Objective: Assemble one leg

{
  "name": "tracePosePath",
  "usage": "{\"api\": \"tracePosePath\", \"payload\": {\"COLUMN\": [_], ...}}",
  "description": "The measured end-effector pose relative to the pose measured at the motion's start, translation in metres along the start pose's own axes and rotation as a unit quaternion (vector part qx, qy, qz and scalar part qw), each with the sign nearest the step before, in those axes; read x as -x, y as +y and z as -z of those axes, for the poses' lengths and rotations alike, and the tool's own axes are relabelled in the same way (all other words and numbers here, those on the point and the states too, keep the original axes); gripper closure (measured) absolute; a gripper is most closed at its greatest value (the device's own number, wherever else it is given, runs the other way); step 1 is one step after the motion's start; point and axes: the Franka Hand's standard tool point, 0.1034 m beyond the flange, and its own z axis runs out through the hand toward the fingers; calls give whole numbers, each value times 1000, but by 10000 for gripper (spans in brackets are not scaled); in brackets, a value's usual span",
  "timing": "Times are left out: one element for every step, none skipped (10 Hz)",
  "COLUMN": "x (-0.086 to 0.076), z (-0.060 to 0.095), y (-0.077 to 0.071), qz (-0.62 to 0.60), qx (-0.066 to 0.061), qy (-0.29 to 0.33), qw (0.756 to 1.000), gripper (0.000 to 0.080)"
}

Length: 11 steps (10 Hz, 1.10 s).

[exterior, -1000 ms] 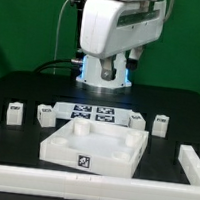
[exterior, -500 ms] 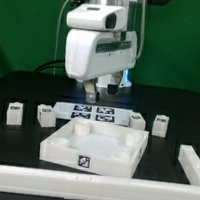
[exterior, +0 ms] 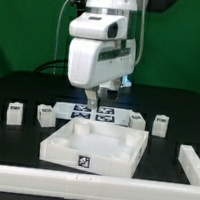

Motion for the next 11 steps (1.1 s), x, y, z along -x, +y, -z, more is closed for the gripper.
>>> {"api": "tracePosePath", "payload": {"x": [3,6,7,7,7,8,10,10,9,10,8], "z": [-10,-21,-34,-42,-50,-60,-64,-67,-70,-70,-68], "y": [-9,-23,-35,-39,-42,-48,-50,-50,-50,-49,-47], "qz": [8,11,15,17,17,17,16,16,16,15,9], "qx": [5,6,1,-6,-10,-18,-23,-26,-28,-28,-26], "qy": [4,7,7,6,5,4,2,2,1,1,1], "qw": [1000,1000,1000,1000,1000,1000,1000,1000,999,999,1000], "gripper": [150,150,150,150,150,150,150,150,150,150,150]}}
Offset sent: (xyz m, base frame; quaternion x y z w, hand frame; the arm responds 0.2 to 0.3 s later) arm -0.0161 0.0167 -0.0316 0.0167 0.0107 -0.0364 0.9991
